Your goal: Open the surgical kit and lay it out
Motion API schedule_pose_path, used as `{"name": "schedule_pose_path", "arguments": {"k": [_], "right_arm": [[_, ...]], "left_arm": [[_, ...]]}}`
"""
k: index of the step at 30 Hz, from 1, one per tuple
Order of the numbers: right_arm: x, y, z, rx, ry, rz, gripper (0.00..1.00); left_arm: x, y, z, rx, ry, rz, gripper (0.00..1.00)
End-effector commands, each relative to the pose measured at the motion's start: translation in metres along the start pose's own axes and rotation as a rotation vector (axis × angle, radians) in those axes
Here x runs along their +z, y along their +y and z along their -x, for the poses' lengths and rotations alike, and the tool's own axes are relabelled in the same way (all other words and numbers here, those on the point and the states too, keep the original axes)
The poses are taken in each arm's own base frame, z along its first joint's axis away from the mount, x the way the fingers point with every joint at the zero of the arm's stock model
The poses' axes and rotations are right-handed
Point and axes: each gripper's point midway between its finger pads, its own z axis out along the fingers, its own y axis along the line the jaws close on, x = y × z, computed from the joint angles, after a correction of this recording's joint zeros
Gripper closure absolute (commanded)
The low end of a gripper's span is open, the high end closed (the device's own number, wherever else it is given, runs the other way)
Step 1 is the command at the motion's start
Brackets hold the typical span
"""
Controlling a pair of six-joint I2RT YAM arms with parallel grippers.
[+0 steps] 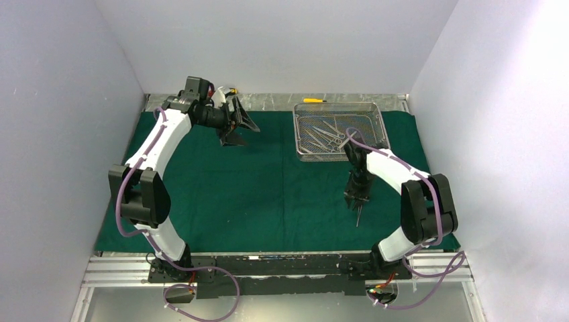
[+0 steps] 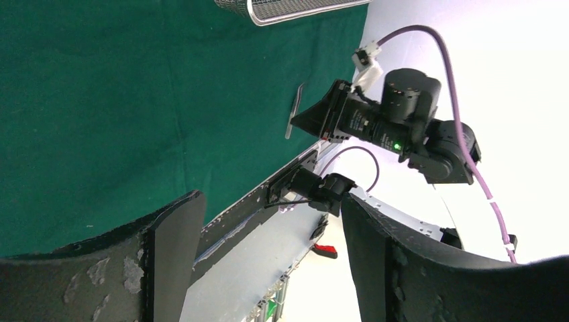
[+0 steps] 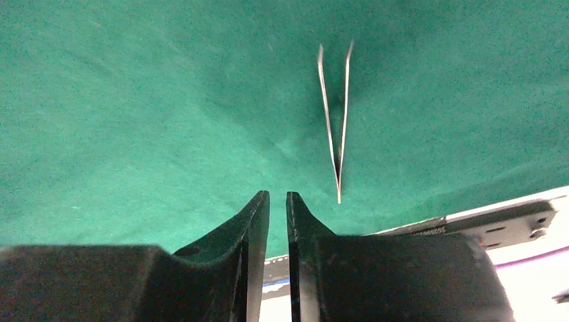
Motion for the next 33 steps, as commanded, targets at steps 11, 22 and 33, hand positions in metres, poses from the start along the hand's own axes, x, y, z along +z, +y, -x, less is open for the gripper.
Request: {"name": "schedule_pose_path", "arguments": {"k": [11,22,33], "right_arm": [[0.024,-0.031,-0.053,0.169,0.149,-0.12,0.87],[0.031,-0.048,-0.051,0.177,0.135,-0.229,0.86],[0.02,-0.034,-0.033,0.154,0.062,-0.144,0.93]], "left_arm": [[-0.006,-0.006,0.0,0.026,-0.002,-0.037,0.21],[-0.007,-0.002,0.0,0.016,-0.003,-0.031,0.22],[-0.01,0.003,0.002,0.011,-0.007,-0.023,0.22]]}}
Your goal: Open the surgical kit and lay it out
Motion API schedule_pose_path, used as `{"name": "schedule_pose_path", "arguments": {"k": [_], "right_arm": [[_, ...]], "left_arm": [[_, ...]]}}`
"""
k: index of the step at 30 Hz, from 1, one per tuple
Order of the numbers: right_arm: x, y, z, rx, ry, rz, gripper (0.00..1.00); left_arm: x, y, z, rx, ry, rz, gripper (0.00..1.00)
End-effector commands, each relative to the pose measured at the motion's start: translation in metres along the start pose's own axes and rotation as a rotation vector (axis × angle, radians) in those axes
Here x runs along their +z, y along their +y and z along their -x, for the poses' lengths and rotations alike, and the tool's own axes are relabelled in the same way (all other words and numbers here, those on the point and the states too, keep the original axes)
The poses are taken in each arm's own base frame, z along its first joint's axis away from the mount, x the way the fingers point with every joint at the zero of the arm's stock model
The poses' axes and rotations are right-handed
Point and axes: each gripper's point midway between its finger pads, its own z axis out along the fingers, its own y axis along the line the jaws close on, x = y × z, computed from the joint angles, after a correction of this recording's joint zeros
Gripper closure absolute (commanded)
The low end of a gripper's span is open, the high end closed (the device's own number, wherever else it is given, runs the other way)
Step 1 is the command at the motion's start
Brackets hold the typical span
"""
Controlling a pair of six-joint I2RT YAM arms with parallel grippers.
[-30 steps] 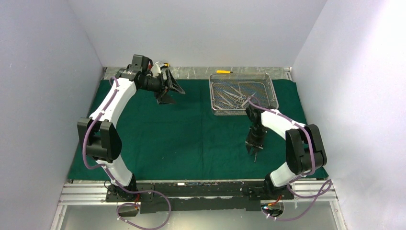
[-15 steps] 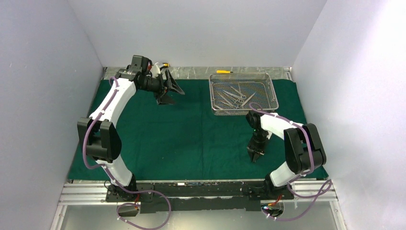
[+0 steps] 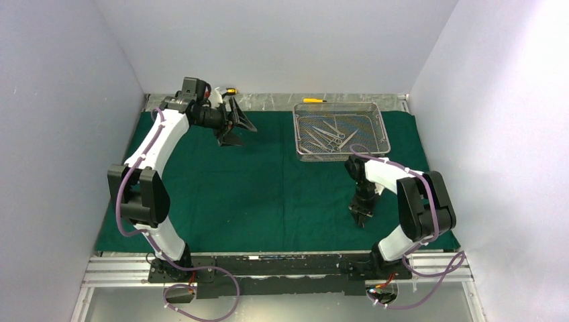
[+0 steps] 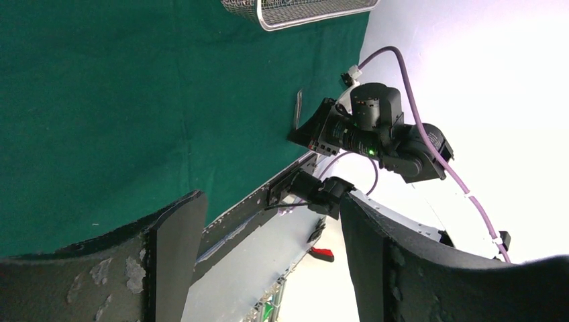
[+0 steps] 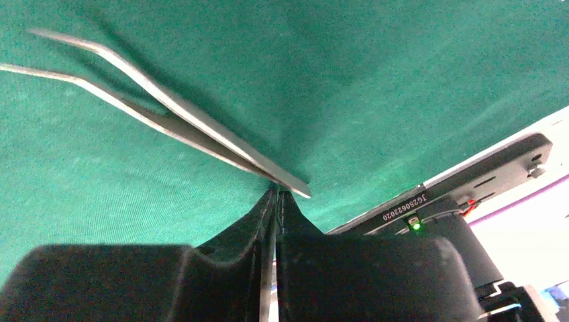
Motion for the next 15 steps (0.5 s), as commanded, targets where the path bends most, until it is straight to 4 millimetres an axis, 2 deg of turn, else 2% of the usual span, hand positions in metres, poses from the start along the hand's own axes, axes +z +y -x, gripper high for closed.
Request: {"name": "schedule_pose_path", "arguments": {"k": [1,3,8,11,15], "right_arm": [[-0.03,0.024,0.009,-0.065,-0.058,0.181,0.96],[-0.061,0.038,0.012,-0.119,-0.13,0.326,0.94],[-0.158,0.055,0.039,-0.175,-0.389,0.619,0.69],[-0.207,0.065,0.066,-0.144,-0.53,0.696,0.63],[-0.258,0.088,0.106,-0.1,-0.667,0.756,0.57]], "left_arm": [[-0.007,-0.004,-0.003,0.031,0.002,-0.022,0.22],[-0.01,-0.002,-0.001,0.039,-0.01,-0.003,0.22],[-0.017,0.009,0.008,0.047,-0.063,0.073,0.22],[-0.023,0.016,0.014,0.056,-0.108,0.133,0.21],[-0.033,0.022,0.023,0.083,-0.184,0.208,0.21]]}}
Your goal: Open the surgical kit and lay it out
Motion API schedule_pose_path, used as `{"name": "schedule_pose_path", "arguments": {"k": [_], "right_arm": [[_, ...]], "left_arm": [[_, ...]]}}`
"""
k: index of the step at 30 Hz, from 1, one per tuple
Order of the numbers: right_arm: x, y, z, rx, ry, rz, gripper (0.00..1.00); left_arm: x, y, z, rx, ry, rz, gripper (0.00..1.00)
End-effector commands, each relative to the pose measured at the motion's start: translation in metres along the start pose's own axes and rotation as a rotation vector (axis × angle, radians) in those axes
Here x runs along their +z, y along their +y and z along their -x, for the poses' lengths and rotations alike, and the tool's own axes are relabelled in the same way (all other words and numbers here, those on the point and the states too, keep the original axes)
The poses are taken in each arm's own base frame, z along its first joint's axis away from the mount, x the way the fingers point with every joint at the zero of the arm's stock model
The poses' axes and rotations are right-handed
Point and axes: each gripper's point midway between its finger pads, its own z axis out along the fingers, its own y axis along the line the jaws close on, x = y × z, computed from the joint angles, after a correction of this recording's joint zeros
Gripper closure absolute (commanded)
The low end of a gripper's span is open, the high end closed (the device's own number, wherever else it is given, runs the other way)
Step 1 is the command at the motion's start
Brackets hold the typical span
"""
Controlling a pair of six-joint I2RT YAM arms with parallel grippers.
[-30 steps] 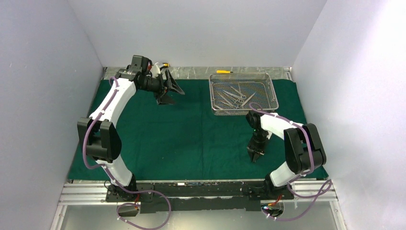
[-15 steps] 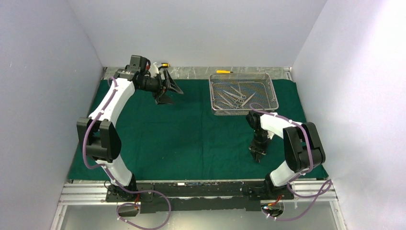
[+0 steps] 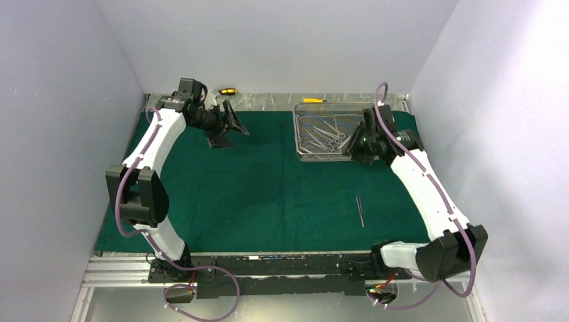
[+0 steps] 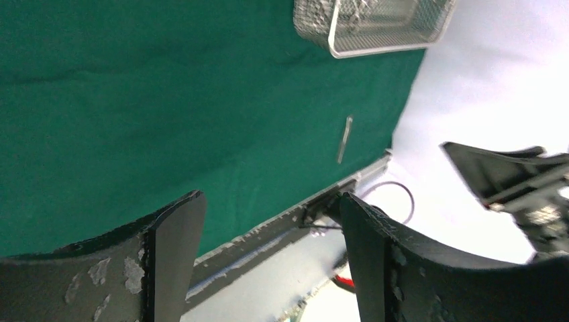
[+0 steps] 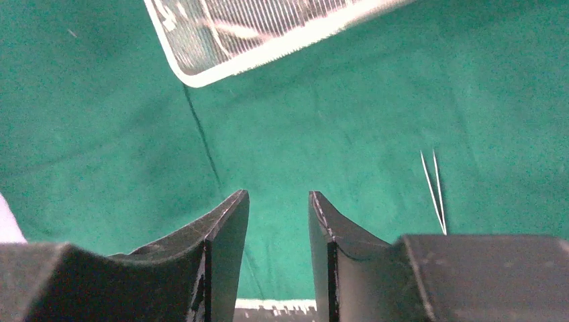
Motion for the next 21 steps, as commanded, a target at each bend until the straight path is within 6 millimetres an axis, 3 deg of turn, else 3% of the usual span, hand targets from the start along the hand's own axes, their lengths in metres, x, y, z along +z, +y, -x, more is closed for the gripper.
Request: {"name": "schedule_pose_path", "arguments": {"k": [1,4,6,10,13,21], "right_arm": [[0.009,0.035,0.063,-0.024,-0.164,0.043,0.55],[0.031,0.045,0.094,-0.011,-0.204,0.001,0.5],[0.051,0.041,0.107,0.004,-0.194,-0.078,0.48],[0.091,0.009,0.123,0.07,-0.176,-0.286,0.46],[0.127,-0.012,0.134,0.104,-0.154,-0.329,0.46],[0.201,-0.056,0.159,0.09,-0.089,-0.462,0.53]], "left_arm": [[-0.029,-0.005,0.018,0.091,-0.155,0.079,0.21],[-0.041,-0.003,0.028,0.104,-0.232,0.137,0.2],[-0.049,-0.002,0.035,0.115,-0.277,0.167,0.19],[-0.063,-0.009,0.046,0.139,-0.358,0.184,0.18],[-0.066,-0.015,0.053,0.15,-0.394,0.163,0.17],[-0.05,-0.013,0.069,0.099,-0.382,0.169,0.17]]}}
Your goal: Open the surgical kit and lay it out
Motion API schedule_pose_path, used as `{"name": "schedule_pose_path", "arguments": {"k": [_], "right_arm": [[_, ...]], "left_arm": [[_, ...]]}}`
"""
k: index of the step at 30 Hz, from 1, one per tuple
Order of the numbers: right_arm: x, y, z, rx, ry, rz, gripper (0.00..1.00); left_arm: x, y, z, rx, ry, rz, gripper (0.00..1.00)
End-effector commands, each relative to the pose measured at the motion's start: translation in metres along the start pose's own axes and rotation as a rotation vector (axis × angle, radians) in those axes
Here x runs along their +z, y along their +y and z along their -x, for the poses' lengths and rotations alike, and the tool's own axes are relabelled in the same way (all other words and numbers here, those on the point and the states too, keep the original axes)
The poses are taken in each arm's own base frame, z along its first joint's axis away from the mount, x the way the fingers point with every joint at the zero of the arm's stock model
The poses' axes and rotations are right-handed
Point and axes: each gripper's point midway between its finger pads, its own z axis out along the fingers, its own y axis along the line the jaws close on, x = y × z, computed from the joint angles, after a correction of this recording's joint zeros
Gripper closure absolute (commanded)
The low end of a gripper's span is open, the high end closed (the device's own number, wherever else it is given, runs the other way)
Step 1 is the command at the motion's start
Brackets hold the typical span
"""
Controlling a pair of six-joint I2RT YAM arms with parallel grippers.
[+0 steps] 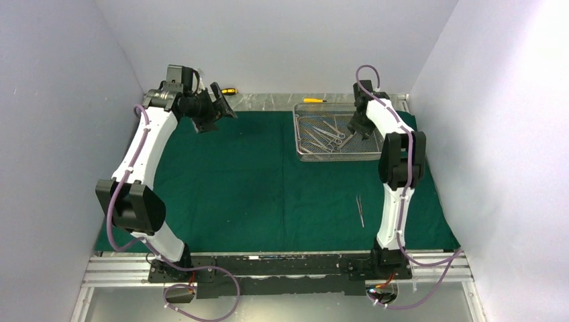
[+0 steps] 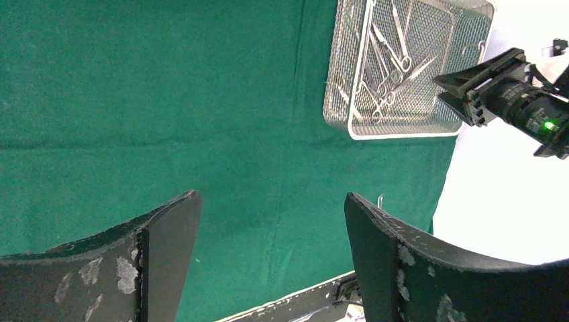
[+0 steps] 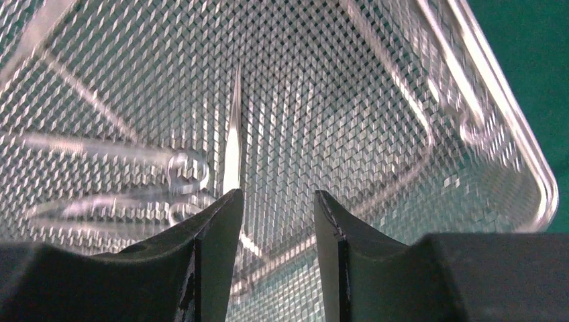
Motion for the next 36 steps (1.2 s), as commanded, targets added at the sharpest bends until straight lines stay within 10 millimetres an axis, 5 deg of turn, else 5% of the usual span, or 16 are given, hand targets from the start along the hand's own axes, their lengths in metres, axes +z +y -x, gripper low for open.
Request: {"name": "schedule_pose_path", "arguments": {"k": [1,12,25,36], "right_arm": [[0.015,0.002,0.034,-0.008,-0.061,-0.038,0.54],[0.052,0.022,0.042,-0.012,-0.033,0.054,0.57],[0.027,0.033,0.054,-0.029,-0.142,0.19,0.66],[0.028,0.042,0.055,-0.042,-0.142,0.228,0.73]], "left_arm": [[0.007,-0.007,0.023,-0.018,-0.042,0.001,0.17],[0.022,-0.008,0.031,-0.039,-0.019,0.008,0.18],[0.025,-0.007,0.032,-0.027,-0.03,-0.001,0.18],[0.028,-0.004,0.031,-0.03,-0.027,0.006,0.18]]}}
